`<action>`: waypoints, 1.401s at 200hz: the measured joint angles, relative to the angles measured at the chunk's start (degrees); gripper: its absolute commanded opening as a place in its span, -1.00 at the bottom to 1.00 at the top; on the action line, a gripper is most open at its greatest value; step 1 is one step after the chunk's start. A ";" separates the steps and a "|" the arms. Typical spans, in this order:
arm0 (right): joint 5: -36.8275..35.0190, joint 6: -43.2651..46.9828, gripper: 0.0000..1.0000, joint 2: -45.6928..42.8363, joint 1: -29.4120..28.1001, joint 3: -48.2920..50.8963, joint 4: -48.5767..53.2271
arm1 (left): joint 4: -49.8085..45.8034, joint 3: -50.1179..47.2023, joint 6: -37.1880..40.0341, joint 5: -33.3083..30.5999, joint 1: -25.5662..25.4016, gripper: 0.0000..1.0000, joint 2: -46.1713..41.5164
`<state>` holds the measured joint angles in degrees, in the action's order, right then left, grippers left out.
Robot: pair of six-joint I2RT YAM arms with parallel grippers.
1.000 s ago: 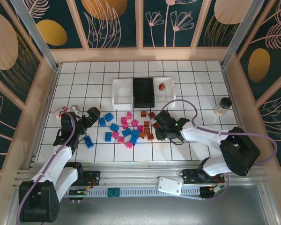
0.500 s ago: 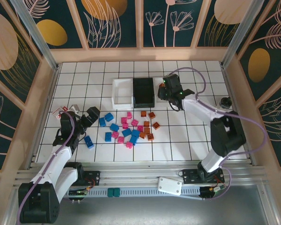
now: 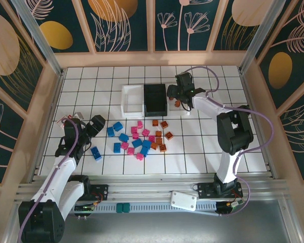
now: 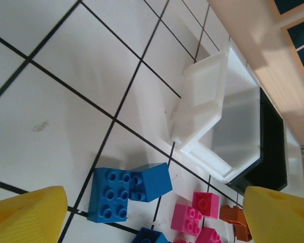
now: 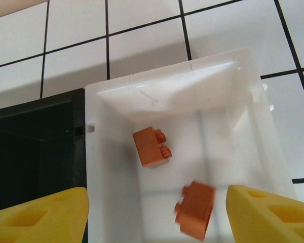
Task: Sort the legos into containers by color
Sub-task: Place the lego in the container, then pick up the lego from the bottom-left of the table.
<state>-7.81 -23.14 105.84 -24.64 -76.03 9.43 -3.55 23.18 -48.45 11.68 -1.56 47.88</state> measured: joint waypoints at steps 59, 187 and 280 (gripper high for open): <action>1.95 -3.17 0.41 -13.22 -4.31 19.28 -7.56 | -14.64 -1.25 -2.71 -8.17 -0.76 0.38 -7.87; 5.03 -5.31 0.39 -19.12 -3.13 27.58 -14.23 | -27.74 -0.98 -10.16 -23.52 -17.00 0.26 8.87; 6.43 -5.53 0.39 -20.83 -2.12 30.45 -15.28 | -26.49 2.75 -8.17 -26.16 -20.02 -0.51 15.45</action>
<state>-1.39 -28.67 85.01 -26.76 -45.58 -5.85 -30.04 25.93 -56.62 -14.48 -21.58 63.33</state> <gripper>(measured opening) 0.695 0.290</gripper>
